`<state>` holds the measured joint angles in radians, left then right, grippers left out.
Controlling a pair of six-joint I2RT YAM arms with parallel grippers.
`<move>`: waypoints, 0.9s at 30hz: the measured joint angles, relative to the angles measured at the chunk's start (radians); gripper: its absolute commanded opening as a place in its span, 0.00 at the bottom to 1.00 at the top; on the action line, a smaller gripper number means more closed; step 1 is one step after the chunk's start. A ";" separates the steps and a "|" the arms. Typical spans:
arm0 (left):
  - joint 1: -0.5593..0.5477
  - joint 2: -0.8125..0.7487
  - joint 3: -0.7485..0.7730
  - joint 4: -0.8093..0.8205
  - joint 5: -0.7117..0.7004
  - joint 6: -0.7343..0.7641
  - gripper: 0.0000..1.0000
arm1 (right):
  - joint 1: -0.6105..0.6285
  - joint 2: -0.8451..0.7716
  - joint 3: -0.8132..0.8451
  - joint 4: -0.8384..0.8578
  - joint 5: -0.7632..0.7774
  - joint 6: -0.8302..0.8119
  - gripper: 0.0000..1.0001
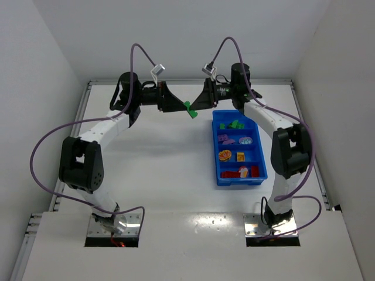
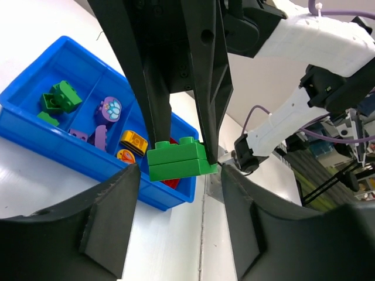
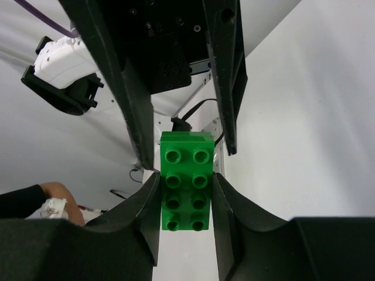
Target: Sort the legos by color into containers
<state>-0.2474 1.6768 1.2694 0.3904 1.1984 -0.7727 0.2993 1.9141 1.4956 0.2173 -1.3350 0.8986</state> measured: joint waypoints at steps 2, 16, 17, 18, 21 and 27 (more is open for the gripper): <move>-0.001 0.004 0.000 0.011 0.003 -0.010 0.56 | 0.000 0.000 0.000 0.001 -0.001 0.000 0.00; -0.004 0.010 0.000 0.031 0.021 -0.048 0.37 | 0.001 0.000 0.000 0.027 -0.013 -0.001 0.00; -0.004 0.010 0.000 0.033 0.022 -0.050 0.34 | 0.002 0.000 0.000 0.029 -0.013 -0.002 0.00; -0.004 0.010 0.000 0.036 0.024 -0.051 0.31 | 0.002 0.000 0.000 0.029 -0.014 -0.002 0.00; -0.004 0.011 0.000 0.042 0.028 -0.056 0.20 | 0.002 0.000 0.000 0.031 -0.017 -0.006 0.00; -0.003 0.011 -0.032 0.080 0.025 -0.075 0.08 | 0.002 0.000 -0.006 0.025 -0.018 -0.031 0.00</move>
<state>-0.2508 1.6878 1.2369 0.4702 1.2236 -0.8474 0.3016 1.9141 1.4891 0.2420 -1.3525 0.8677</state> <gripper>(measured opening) 0.427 0.351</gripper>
